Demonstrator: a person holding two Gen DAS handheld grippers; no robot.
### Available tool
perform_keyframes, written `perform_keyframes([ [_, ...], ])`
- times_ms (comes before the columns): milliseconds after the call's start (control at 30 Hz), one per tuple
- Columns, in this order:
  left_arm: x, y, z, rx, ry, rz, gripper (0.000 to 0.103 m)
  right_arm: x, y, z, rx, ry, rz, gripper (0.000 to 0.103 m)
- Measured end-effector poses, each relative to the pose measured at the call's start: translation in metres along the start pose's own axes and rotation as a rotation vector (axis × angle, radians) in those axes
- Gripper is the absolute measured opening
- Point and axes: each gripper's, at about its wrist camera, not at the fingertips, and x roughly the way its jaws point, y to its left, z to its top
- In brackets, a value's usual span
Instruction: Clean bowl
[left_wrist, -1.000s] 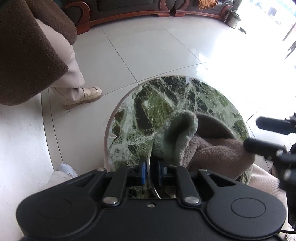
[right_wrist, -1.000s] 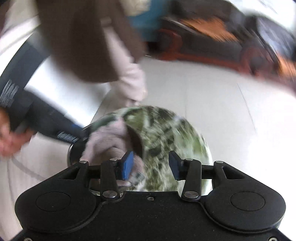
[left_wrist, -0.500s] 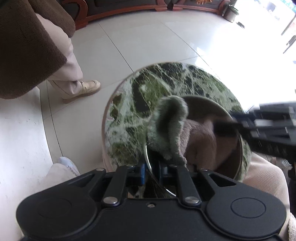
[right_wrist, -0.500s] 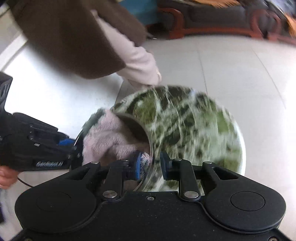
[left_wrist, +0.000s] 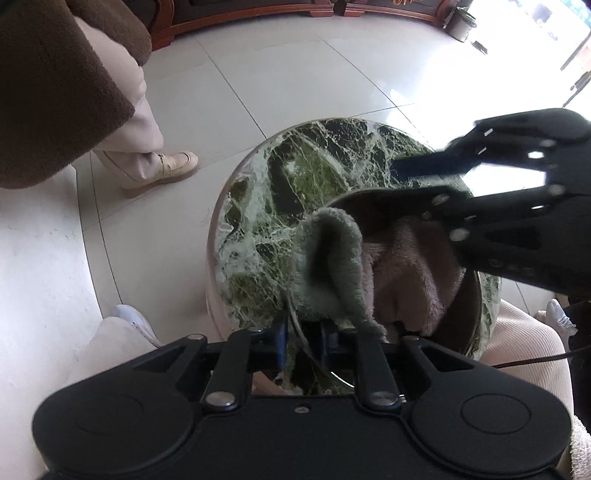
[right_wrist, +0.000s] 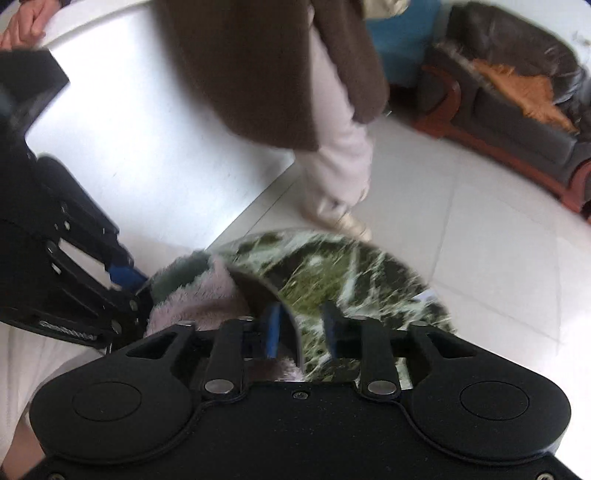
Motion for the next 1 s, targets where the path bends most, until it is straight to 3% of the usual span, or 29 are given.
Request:
perform_keyframes([
  [167, 0.003, 0.003, -0.002, -0.025, -0.002, -0.019, 0.015, -0.048, 0.020, -0.011, -0.037, -0.101, -0.002, 0.032],
  [333, 0.002, 0.003, -0.001, -0.026, 0.005, -0.021, 0.014, -0.022, 0.055, -0.018, -0.168, -0.003, 0.043, 0.032],
  [433, 0.002, 0.002, -0.001, -0.033, 0.007, -0.021, 0.014, 0.000, 0.059, -0.016, -0.172, 0.056, 0.055, 0.032],
  [567, 0.004, 0.002, -0.001, -0.040, 0.001, -0.020, 0.015, 0.015, 0.062, -0.016, -0.189, 0.120, 0.009, 0.031],
  [600, 0.004, 0.002, -0.002, -0.043, -0.001, -0.021, 0.015, 0.016, 0.063, -0.016, -0.193, 0.129, -0.002, 0.030],
  [667, 0.004, 0.004, -0.002, -0.048, -0.002, -0.027, 0.015, 0.015, 0.063, -0.017, -0.203, 0.137, -0.034, 0.015],
  [833, 0.004, 0.005, -0.002, -0.055, 0.002, -0.034, 0.015, 0.011, 0.059, -0.010, -0.179, 0.102, -0.049, 0.012],
  [900, 0.004, 0.006, -0.001, -0.061, 0.005, -0.036, 0.015, 0.012, 0.062, -0.007, -0.191, 0.098, -0.035, 0.013],
  [1000, 0.004, 0.006, -0.001, -0.064, 0.005, -0.037, 0.015, 0.004, 0.060, -0.008, -0.178, 0.083, -0.028, 0.035],
])
